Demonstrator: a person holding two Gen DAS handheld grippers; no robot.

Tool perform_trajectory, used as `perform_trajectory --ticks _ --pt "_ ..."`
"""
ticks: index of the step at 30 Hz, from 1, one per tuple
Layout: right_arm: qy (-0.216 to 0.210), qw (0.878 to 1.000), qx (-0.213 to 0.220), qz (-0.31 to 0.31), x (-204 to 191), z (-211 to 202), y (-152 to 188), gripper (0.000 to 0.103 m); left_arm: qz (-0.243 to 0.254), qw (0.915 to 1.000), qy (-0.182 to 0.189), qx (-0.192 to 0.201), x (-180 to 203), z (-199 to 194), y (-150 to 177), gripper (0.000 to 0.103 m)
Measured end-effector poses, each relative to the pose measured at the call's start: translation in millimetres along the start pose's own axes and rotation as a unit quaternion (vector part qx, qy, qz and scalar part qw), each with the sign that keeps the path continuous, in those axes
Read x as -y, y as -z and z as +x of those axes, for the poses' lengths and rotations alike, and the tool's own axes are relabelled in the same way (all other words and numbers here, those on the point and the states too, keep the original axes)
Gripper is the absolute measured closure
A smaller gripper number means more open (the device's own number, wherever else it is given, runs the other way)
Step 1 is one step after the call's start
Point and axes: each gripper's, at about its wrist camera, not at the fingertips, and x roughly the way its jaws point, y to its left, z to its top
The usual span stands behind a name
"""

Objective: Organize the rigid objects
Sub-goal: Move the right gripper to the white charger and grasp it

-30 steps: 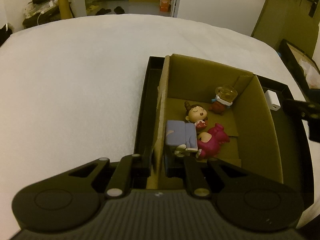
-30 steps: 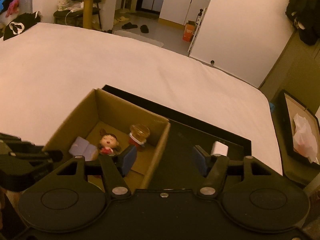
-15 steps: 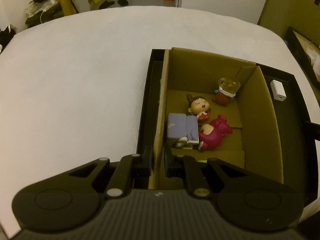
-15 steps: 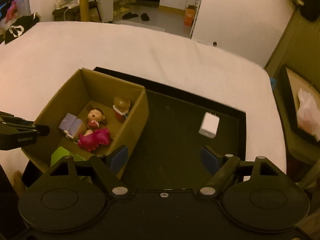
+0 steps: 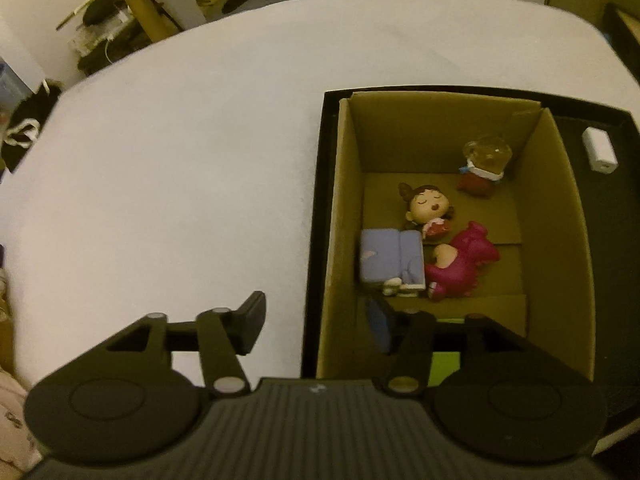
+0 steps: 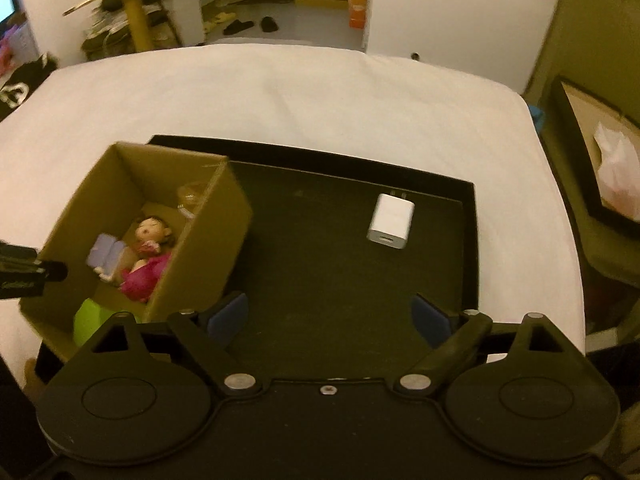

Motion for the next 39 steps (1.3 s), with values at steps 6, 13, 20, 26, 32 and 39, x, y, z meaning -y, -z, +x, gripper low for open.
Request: perform_trajectory --ticks 6,13,20,26,32,39 --pt "-0.004 0.999 0.002 0.035 28 19 -4 0.014 0.018 0.9993 -0.031 -0.007 14 4 -13 0.043" --pt "-0.019 0.995 0.018 0.095 65 44 -10 0.014 0.032 0.9973 -0.063 -0.02 30 10 -23 0.042" --pt "-0.015 0.991 0.033 0.128 81 73 -18 0.014 0.045 0.9939 -0.095 -0.032 43 14 -30 0.04" --pt "-0.014 0.989 0.036 0.142 79 98 -29 0.017 0.056 0.9911 -0.114 -0.04 49 17 -34 0.038" --pt "0.01 0.994 0.018 0.109 63 122 -30 0.04 0.056 0.9904 -0.121 -0.036 54 15 -38 0.037" --pt "0.009 0.993 0.004 0.116 61 111 -21 0.067 0.05 0.9923 -0.108 -0.036 53 14 -34 0.036"
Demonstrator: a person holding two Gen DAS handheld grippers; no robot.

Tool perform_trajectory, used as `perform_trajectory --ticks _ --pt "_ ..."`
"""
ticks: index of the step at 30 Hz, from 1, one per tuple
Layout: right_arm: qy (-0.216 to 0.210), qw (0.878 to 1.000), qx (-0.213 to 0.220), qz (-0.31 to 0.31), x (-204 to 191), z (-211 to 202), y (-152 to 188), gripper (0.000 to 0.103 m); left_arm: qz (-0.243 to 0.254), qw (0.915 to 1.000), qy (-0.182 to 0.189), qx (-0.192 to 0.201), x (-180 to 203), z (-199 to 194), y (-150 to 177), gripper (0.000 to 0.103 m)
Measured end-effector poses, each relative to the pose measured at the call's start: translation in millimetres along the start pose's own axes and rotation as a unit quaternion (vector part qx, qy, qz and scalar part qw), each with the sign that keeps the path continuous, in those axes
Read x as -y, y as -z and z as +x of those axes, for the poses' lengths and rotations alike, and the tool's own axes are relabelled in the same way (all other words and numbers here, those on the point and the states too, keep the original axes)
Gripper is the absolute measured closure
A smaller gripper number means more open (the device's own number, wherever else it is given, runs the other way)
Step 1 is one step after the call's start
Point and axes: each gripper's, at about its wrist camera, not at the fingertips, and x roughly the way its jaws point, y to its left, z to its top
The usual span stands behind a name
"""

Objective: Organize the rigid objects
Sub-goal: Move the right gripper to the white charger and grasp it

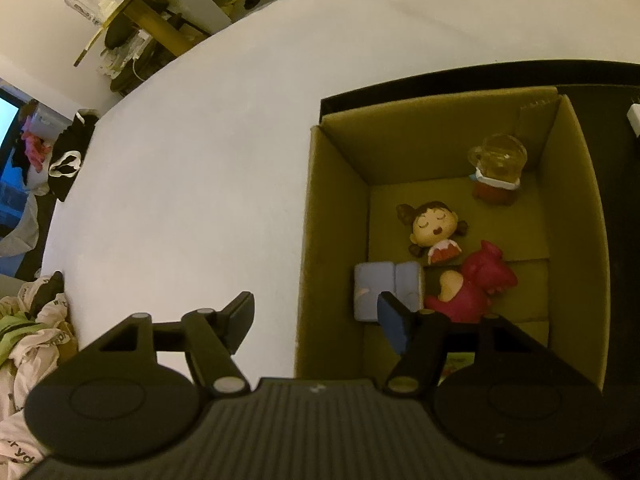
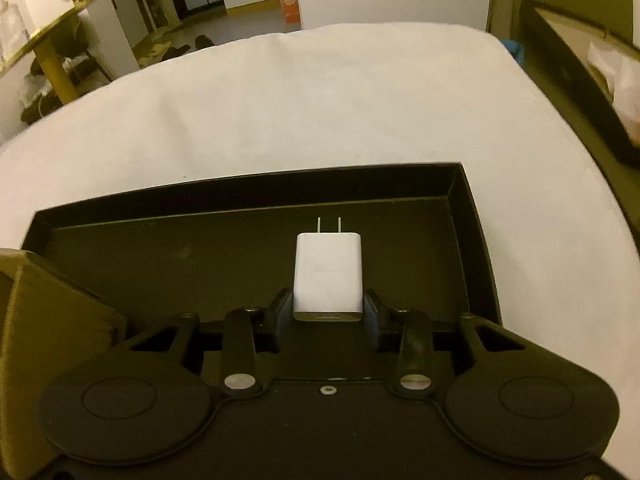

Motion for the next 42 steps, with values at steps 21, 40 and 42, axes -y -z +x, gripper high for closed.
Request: perform_trajectory --ticks 21,40,42 --pt "0.023 0.999 0.035 -0.009 -6 -60 2 0.067 -0.004 0.9982 0.06 0.007 -16 -10 18 0.036" --pt "0.033 0.997 0.06 -0.04 -51 -113 5 0.067 -0.044 0.9912 0.121 0.031 -53 -1 48 0.036" --pt "0.023 0.997 0.058 -0.044 -57 -117 4 0.067 -0.048 0.9899 0.129 0.033 -56 1 50 0.037"
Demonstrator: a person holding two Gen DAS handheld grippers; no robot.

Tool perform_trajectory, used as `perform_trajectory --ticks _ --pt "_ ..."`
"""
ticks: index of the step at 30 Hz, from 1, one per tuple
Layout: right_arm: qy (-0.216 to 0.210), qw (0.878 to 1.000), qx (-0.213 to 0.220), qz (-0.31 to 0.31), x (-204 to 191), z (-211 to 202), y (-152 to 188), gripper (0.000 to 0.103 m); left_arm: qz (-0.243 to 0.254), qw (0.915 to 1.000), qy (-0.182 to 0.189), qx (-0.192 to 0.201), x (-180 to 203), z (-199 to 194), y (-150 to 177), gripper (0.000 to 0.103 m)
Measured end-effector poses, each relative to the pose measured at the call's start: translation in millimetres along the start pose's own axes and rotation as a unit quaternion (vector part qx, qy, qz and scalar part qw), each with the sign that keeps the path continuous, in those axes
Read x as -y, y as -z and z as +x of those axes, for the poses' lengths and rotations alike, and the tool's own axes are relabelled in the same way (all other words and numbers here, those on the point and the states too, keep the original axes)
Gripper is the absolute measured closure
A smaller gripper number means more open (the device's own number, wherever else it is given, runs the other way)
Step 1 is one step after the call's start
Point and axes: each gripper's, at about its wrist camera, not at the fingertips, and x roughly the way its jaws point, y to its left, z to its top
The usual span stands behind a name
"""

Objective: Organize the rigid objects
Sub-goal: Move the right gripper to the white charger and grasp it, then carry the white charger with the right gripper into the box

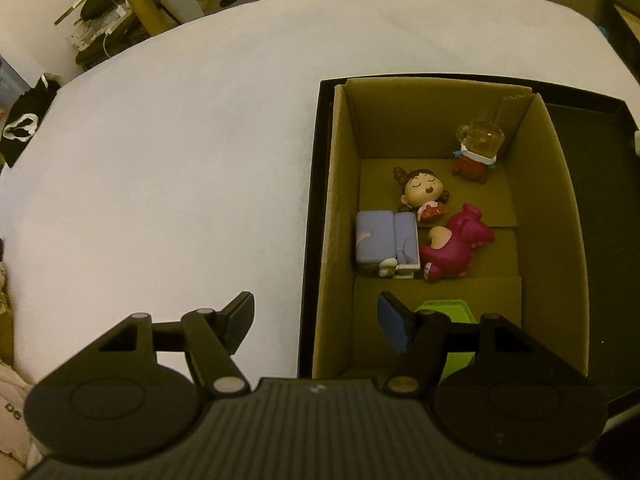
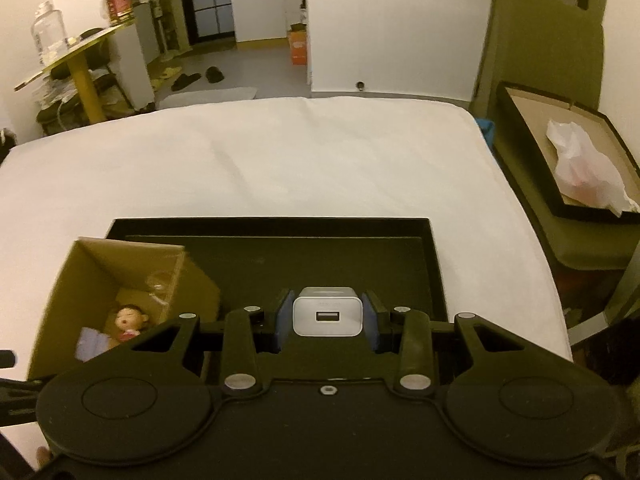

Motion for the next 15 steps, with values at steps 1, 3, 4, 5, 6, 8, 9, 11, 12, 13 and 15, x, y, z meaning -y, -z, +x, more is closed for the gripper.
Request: perform_trajectory --ticks 1,3,4,5,6,8,9,11,12,13,15 --pt "-0.006 1.0 0.0 -0.002 -3 -3 -1 0.067 -0.003 1.0 0.004 0.002 -2 1 1 0.037" --pt "-0.012 1.0 0.002 -0.009 -11 -8 -4 0.067 -0.009 0.9999 0.014 0.002 -6 3 4 0.041" --pt "-0.017 1.0 0.002 -0.012 -15 -10 -5 0.067 -0.011 0.9997 0.019 0.001 -8 4 5 0.041" --pt "-0.022 1.0 0.002 -0.015 -18 -12 -5 0.067 -0.014 0.9996 0.026 0.001 -10 5 5 0.045" --pt "-0.029 0.999 0.001 -0.019 -23 -14 -6 0.067 -0.017 0.9993 0.033 0.0 -12 5 5 0.049" --pt "-0.04 0.999 0.001 -0.028 -33 -19 -8 0.067 -0.022 0.9987 0.046 -0.001 -14 7 5 0.058" --pt "-0.044 0.999 0.001 -0.032 -38 -21 -9 0.067 -0.024 0.9984 0.05 -0.002 -16 9 5 0.063" --pt "-0.052 0.998 0.001 -0.041 -47 -24 -11 0.067 -0.025 0.9974 0.067 -0.007 -17 12 6 0.069" --pt "-0.054 0.998 0.002 -0.045 -52 -26 -12 0.067 -0.022 0.9967 0.077 -0.009 -17 13 6 0.073" --pt "-0.055 0.997 0.002 -0.05 -56 -27 -13 0.067 -0.021 0.9963 0.083 -0.01 -17 14 6 0.074" --pt "-0.058 0.997 0.006 -0.058 -65 -28 -14 0.067 -0.021 0.9957 0.09 -0.01 -19 15 7 0.081"
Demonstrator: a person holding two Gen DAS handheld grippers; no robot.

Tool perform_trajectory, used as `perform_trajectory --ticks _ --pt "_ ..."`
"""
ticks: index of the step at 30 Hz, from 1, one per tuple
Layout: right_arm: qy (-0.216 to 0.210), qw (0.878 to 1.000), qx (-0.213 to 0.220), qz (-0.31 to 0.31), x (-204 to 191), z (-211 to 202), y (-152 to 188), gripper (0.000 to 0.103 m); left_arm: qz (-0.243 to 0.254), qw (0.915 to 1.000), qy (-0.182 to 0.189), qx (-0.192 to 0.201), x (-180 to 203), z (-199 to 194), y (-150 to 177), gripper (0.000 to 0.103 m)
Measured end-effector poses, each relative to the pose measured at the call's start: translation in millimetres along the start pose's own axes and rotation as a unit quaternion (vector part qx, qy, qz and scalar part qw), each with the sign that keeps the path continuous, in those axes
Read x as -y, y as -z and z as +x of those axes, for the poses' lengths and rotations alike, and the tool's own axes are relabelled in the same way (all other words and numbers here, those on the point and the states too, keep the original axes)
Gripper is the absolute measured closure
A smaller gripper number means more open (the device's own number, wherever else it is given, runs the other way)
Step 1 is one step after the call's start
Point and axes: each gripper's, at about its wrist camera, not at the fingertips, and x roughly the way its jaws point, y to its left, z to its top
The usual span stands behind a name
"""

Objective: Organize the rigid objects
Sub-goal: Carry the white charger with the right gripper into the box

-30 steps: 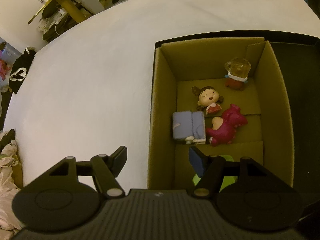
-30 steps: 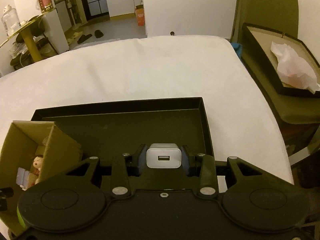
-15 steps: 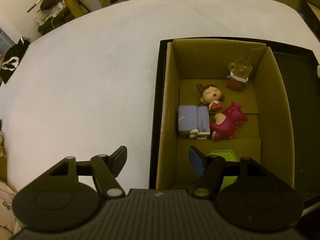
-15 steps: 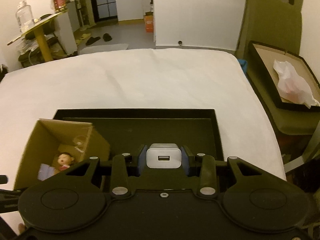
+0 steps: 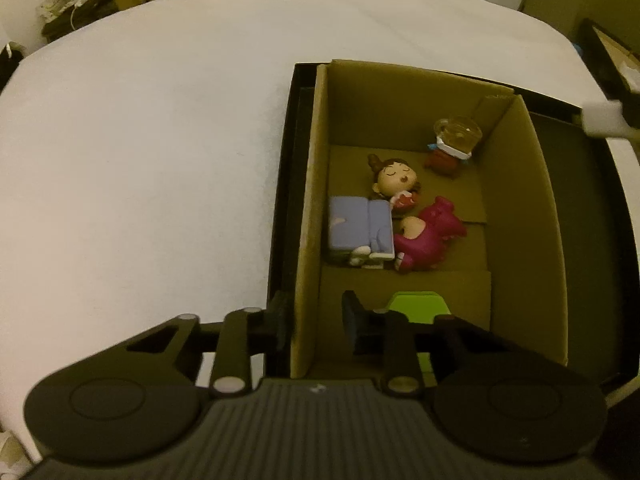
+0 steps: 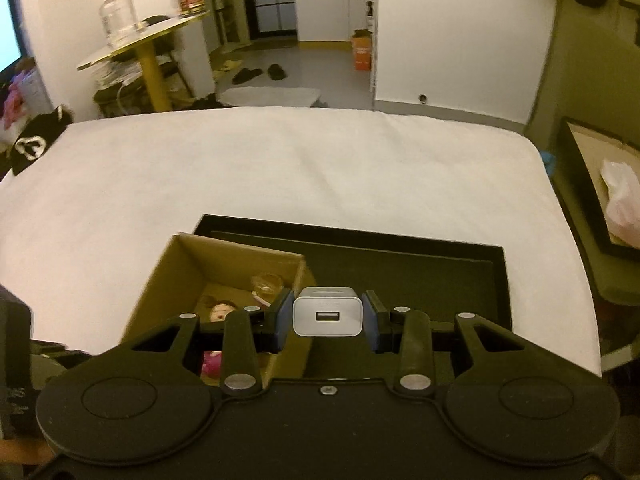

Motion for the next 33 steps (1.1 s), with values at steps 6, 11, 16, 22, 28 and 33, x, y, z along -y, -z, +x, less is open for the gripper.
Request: perform_trajectory --ticks 6,11,16,22,28,33 --pt "-0.012 1.0 0.002 -0.028 -27 9 -6 0.067 -0.016 0.9997 0.016 0.003 -11 1 2 0.089" --pt "-0.016 0.999 -0.012 -0.048 -46 22 -8 0.067 -0.023 0.9992 0.031 0.006 -18 0 3 0.093" --pt "-0.009 0.997 -0.034 -0.07 -61 38 -8 0.067 -0.027 0.9983 0.052 0.006 -25 1 4 0.094" --pt "0.01 0.996 -0.049 -0.08 -68 56 -12 0.066 -0.027 0.9976 0.064 0.007 -27 2 4 0.093" --pt "0.029 0.997 -0.045 -0.055 -64 55 -13 0.063 -0.027 0.9972 0.069 0.01 -31 3 5 0.093" --pt "0.029 0.997 -0.043 -0.052 -58 46 -9 0.063 -0.029 0.9971 0.07 0.012 -31 0 7 0.093"
